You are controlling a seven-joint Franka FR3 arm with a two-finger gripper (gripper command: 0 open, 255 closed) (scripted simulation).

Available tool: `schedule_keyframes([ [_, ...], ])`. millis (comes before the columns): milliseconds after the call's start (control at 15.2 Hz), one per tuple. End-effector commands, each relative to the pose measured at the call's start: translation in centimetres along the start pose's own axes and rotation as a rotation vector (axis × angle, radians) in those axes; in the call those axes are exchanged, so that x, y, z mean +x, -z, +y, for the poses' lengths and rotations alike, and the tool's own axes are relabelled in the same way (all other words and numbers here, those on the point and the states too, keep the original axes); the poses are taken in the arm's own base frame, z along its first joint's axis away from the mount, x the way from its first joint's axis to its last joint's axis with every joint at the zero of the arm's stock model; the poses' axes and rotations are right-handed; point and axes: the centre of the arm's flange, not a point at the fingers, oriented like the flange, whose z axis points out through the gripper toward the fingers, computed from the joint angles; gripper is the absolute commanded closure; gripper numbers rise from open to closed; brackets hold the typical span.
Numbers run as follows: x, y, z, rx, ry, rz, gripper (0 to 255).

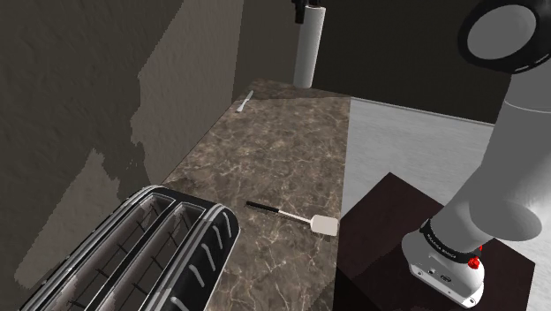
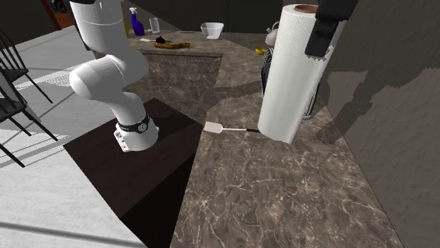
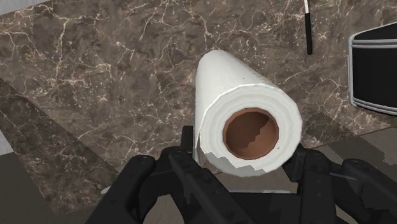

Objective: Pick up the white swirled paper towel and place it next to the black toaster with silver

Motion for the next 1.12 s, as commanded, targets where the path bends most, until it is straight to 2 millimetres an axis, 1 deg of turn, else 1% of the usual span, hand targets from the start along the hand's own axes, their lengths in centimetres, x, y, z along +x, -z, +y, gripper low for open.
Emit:
schedule_keyframes([
  [0, -1.1, 0.0, -2.0, 0.000, 0.000, 0.001, 255],
  [1056, -11.3, -1.4, -20.4, 0.000, 0.000, 0.001, 255],
])
